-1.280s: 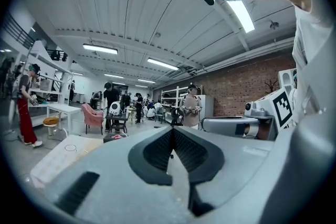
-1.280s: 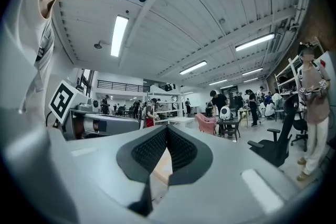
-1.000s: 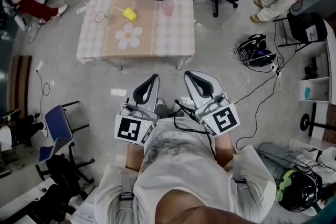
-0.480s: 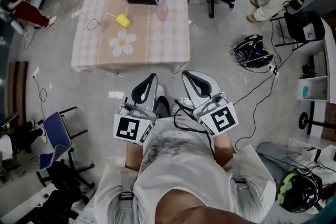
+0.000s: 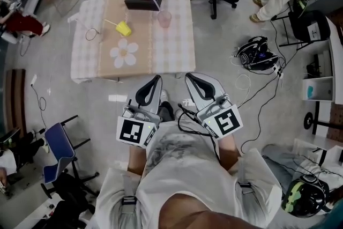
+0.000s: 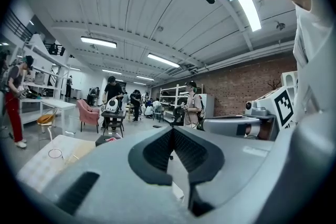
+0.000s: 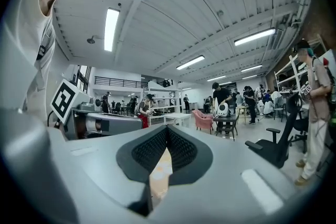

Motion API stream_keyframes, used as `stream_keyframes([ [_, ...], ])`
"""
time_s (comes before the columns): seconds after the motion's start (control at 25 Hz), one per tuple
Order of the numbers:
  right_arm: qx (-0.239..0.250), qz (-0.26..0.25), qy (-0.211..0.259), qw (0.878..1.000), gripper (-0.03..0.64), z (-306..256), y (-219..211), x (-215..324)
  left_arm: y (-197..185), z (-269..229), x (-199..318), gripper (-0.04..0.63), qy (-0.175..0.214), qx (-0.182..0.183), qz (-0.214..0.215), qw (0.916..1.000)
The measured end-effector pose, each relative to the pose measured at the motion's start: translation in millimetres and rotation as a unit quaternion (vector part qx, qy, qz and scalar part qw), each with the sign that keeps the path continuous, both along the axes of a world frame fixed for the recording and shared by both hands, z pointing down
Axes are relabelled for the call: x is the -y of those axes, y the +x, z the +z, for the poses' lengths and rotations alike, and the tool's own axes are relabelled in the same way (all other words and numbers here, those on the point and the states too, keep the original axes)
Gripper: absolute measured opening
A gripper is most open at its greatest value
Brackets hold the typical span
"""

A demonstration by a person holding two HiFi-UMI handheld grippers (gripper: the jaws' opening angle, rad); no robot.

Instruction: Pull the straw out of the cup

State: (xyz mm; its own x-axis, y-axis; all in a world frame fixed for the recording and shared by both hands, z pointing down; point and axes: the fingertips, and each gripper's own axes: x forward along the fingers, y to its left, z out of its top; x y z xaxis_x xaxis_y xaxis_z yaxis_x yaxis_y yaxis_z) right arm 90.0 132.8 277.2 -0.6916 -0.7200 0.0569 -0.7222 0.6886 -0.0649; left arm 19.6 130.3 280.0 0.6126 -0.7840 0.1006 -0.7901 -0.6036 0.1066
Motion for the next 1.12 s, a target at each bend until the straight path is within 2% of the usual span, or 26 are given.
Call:
stream_keyframes([
  [0.64,-0.018,0.031,-0.016,0.999,0.009,12.5,-51.6,107.1,-49.9,15.7,108.2,0.005,-0.016,0.0,0.036,0.9992],
  [1.12,-0.026,0.072,-0.024,0.997,0.009,21.3,-72.0,156.6,-71.3,24.5,158.4,0.005,-0.031,-0.015,0.068,0.9971],
])
